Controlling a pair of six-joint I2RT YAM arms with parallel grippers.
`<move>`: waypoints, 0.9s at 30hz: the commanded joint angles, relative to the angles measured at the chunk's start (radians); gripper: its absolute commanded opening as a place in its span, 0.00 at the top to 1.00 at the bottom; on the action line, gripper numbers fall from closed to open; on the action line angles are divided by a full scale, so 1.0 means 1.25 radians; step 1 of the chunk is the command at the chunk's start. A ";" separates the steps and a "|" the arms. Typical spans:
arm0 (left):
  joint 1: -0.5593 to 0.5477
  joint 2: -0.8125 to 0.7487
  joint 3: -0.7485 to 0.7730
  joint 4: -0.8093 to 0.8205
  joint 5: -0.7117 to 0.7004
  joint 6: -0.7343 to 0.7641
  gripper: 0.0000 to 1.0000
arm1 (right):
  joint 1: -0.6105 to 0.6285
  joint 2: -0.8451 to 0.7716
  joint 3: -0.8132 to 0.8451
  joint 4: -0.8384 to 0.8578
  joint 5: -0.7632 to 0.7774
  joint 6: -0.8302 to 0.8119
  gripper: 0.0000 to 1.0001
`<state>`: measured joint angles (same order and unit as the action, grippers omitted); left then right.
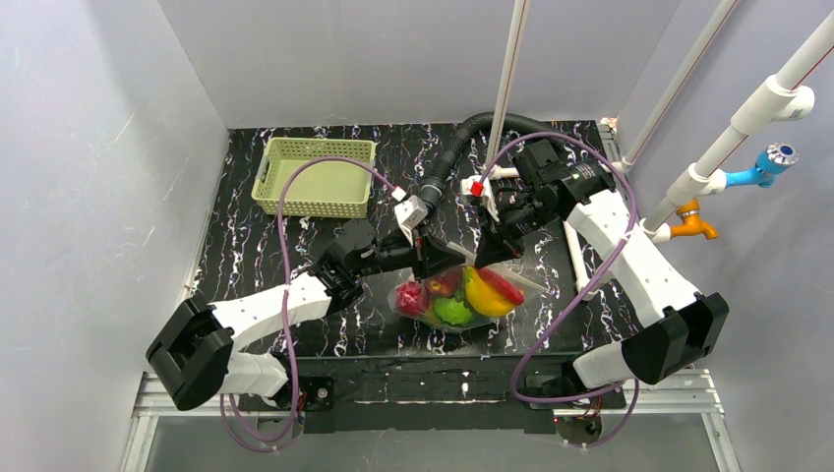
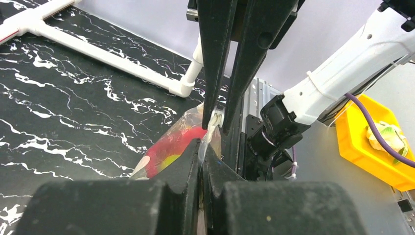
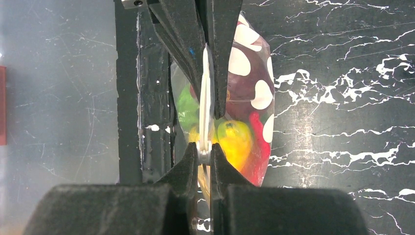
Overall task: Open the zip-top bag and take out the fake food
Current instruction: Unzip the zipper food storage bag at the center of the board.
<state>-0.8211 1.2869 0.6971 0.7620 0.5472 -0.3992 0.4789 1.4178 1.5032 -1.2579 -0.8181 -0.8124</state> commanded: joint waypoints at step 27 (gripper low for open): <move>0.058 -0.300 -0.093 -0.158 -0.162 0.136 1.00 | -0.069 -0.061 -0.041 0.033 0.004 0.004 0.99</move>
<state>-0.7719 0.9691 0.6029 0.5743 0.3973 -0.2653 0.4198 1.3788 1.4578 -1.2045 -0.8471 -0.8108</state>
